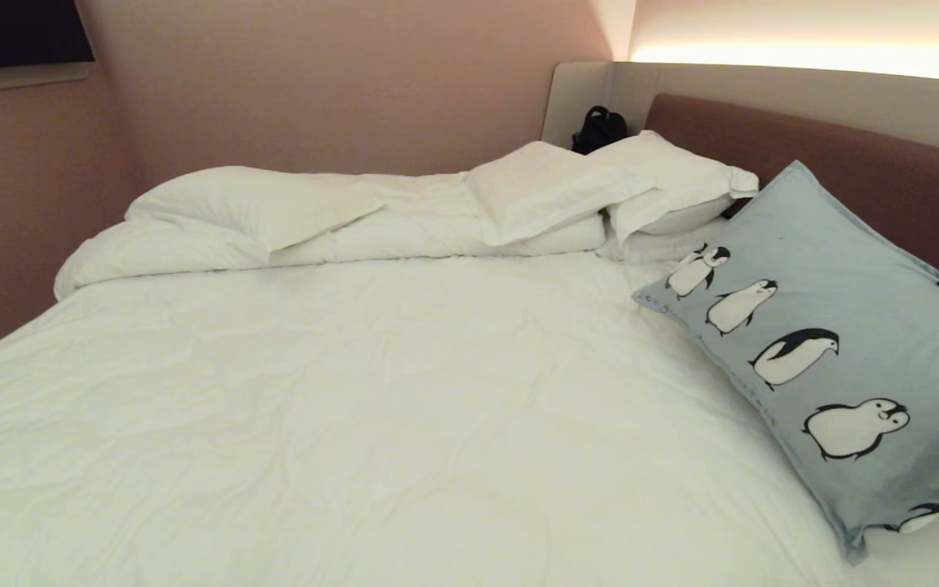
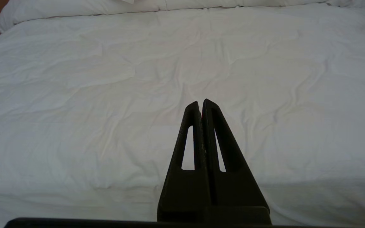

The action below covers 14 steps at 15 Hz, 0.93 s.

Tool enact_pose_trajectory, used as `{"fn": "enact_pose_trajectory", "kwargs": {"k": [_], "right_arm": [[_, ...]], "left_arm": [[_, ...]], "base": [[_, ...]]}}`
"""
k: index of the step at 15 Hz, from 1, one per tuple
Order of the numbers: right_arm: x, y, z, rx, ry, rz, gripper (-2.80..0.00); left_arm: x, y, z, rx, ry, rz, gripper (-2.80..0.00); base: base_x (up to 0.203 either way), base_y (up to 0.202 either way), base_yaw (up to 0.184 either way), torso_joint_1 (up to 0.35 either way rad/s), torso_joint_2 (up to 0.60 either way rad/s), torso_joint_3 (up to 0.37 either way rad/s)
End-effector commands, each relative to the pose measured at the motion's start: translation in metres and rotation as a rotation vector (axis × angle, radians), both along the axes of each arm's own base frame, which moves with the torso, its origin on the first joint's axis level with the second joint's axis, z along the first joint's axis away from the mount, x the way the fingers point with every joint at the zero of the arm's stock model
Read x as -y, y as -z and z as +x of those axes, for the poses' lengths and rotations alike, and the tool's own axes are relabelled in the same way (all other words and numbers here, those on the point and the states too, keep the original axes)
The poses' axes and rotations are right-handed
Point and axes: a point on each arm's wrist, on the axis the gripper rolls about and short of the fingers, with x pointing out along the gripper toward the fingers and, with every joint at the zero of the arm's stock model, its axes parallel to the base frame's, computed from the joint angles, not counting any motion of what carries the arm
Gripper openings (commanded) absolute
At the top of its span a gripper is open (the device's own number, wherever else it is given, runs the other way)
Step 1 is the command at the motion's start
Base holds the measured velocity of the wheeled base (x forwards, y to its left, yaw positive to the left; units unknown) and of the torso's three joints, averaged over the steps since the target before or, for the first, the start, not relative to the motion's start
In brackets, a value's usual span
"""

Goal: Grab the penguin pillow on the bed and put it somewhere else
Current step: Place the pillow at the bedside

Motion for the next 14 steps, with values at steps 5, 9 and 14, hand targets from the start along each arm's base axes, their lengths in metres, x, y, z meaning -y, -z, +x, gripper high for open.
{"fn": "enact_pose_trajectory", "kwargs": {"k": [5,9,14], "right_arm": [[0.0017,0.0135,0.0021,-0.021,-0.013,0.017,-2.80],[0.0019,0.0134,0.0024,-0.019,-0.014,0.014,-2.80],[0.0021,0.0134,0.0026,-0.019,-0.015,0.012,-2.80]], "left_arm": [[0.0000,0.0000,0.0000,0.000,-0.001,0.000,-2.80],[0.0000,0.0000,0.0000,0.000,-0.001,0.000,-2.80],[0.0000,0.0000,0.0000,0.000,-0.001,0.000,-2.80]], "base": [[0.000,0.000,0.000,0.000,0.00,0.000],[0.000,0.000,0.000,0.000,0.00,0.000],[0.000,0.000,0.000,0.000,0.00,0.000]]}}
